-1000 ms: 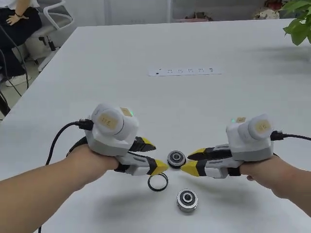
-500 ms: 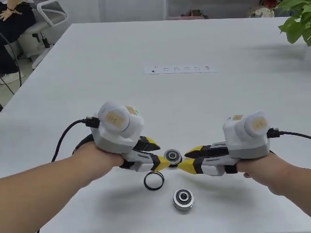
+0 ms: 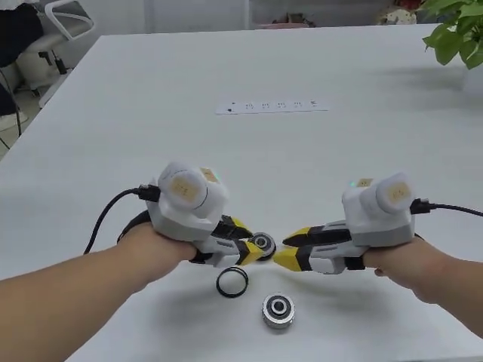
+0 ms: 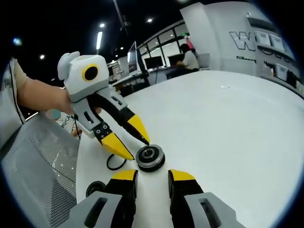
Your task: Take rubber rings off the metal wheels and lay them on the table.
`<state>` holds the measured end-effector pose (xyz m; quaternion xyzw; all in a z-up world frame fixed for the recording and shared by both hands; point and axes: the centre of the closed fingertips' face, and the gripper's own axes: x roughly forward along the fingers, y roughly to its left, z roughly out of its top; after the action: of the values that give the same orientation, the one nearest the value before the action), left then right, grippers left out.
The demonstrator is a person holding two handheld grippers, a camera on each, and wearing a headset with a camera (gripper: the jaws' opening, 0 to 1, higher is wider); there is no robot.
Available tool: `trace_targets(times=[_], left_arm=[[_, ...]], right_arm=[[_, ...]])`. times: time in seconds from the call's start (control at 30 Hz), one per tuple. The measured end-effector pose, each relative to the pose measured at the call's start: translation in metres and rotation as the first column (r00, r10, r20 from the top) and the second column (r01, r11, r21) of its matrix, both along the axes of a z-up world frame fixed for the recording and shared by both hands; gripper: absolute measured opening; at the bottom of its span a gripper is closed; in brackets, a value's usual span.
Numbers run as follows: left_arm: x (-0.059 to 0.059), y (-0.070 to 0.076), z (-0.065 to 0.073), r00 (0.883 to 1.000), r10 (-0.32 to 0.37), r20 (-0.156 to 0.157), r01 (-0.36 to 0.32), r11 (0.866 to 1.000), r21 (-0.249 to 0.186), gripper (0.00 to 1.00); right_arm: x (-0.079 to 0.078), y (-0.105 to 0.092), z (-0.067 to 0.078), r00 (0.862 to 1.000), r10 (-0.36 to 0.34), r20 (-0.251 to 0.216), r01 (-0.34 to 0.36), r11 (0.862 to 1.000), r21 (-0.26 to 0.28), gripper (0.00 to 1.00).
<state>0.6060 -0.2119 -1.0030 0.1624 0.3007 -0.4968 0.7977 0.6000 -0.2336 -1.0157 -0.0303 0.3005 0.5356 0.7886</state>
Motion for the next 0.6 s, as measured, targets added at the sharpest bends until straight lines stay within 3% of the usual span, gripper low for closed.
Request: trace_targets(times=[0.6], left_arm=[[0.0063, -0.0053, -0.0022, 1.0, 0.011, 0.026, -0.011, 1.0, 0.013, 0.14]], right_arm=[[0.0009, 0.0034, -0.0018, 1.0, -0.001, -0.005, 0.001, 1.0, 0.015, 0.24]])
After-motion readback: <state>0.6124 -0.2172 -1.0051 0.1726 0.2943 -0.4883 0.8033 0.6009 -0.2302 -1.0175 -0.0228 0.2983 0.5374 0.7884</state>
